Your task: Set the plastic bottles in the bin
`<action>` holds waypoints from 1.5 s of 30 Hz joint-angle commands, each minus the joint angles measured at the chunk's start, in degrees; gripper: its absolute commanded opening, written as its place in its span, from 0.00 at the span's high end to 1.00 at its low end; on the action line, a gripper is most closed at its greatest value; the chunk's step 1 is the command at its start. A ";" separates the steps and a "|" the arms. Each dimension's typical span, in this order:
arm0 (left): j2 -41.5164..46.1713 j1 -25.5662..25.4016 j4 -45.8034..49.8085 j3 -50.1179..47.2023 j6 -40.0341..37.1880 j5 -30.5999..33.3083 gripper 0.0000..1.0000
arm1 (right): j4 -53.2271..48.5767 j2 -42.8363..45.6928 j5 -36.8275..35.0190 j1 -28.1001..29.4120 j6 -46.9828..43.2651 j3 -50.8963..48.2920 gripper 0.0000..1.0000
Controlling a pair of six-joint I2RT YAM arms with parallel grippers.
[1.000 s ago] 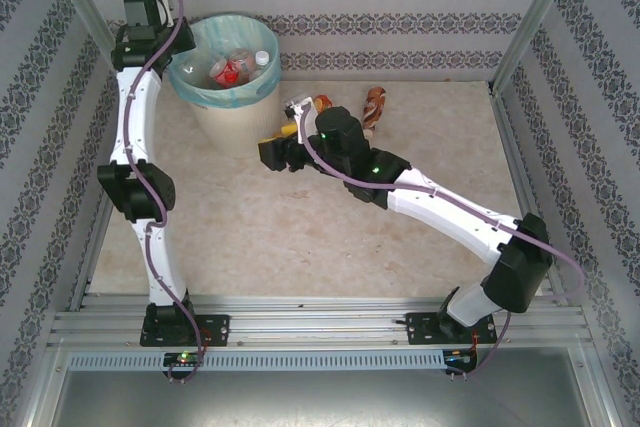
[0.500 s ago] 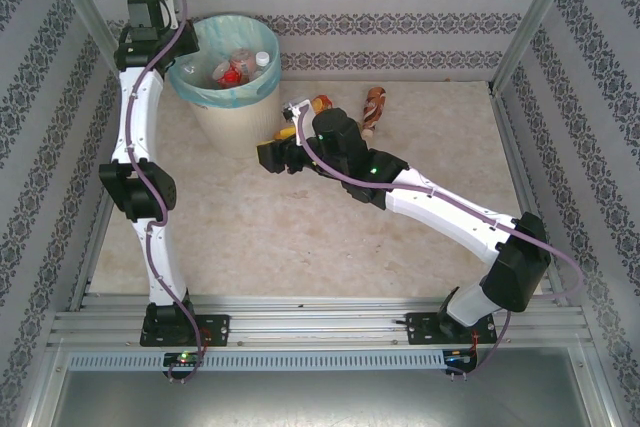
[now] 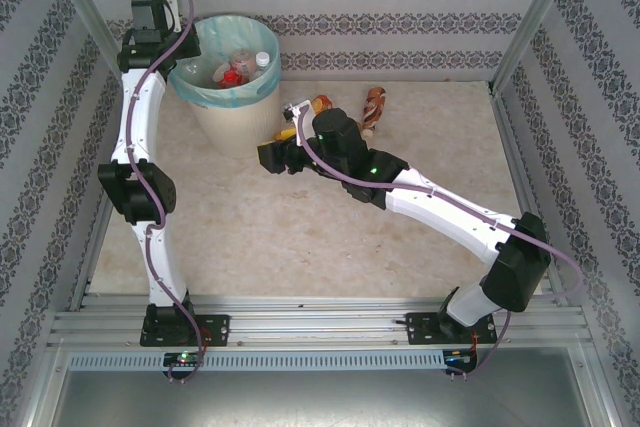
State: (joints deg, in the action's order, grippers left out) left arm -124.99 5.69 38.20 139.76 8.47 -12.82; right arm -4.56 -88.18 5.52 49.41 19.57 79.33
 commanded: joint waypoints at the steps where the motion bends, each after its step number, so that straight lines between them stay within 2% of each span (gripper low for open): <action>1: -2.30 -1.74 9.74 1.52 -0.61 -1.06 0.77 | -0.62 1.77 -1.52 0.60 -0.57 -0.16 0.26; 5: 1.09 -1.74 6.25 3.91 2.23 -0.11 0.54 | -2.67 2.74 -5.41 0.51 -2.15 1.21 0.22; 6: 2.16 -1.74 5.21 3.97 2.86 -0.02 0.52 | -3.73 2.97 -6.80 0.47 -2.72 1.66 0.21; 10: 7.11 -1.74 2.09 3.85 4.35 0.22 0.48 | -7.87 4.54 -13.95 -1.03 -3.97 2.70 0.16; 13: 11.14 -1.73 1.84 1.71 3.29 1.20 0.45 | -8.78 6.41 -16.00 -4.45 -2.54 0.90 0.15; 16: 16.78 -1.73 -0.71 -5.85 1.53 4.13 0.41 | -9.24 8.05 -14.88 -7.87 -0.93 -1.27 0.15; 19: 23.66 -1.74 -7.47 -17.04 1.07 5.27 0.39 | -9.37 8.74 -15.01 -10.21 -2.06 -2.98 0.14; 21: 26.65 -1.74 -11.27 -22.70 1.77 3.59 0.40 | -10.84 7.76 -14.23 -13.28 -1.55 -3.22 0.14; 22: 27.15 -1.80 -11.86 -23.99 1.92 2.29 0.44 | -11.75 7.02 -13.23 -15.26 -0.30 -2.98 0.15; 26: 23.74 -2.20 -8.69 -21.88 4.44 -5.32 0.71 | -12.37 4.63 -9.69 -19.96 2.62 -2.93 0.16; 29: 19.70 -3.42 -6.28 -19.07 4.49 -8.47 0.82 | -10.59 2.21 -10.11 -21.45 1.70 -3.83 0.16; 36: 9.60 -4.33 0.55 -10.10 3.92 -11.13 0.82 | -12.00 -4.22 -5.40 -24.62 6.58 -2.89 0.18; 45: 5.16 -1.80 1.98 -8.81 5.37 -7.22 0.81 | -12.56 -5.55 -5.02 -24.51 6.99 -3.92 0.15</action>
State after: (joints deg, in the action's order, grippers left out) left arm -119.39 2.31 38.81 128.92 12.40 -21.19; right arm -16.56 -93.27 -0.25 24.88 25.65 75.59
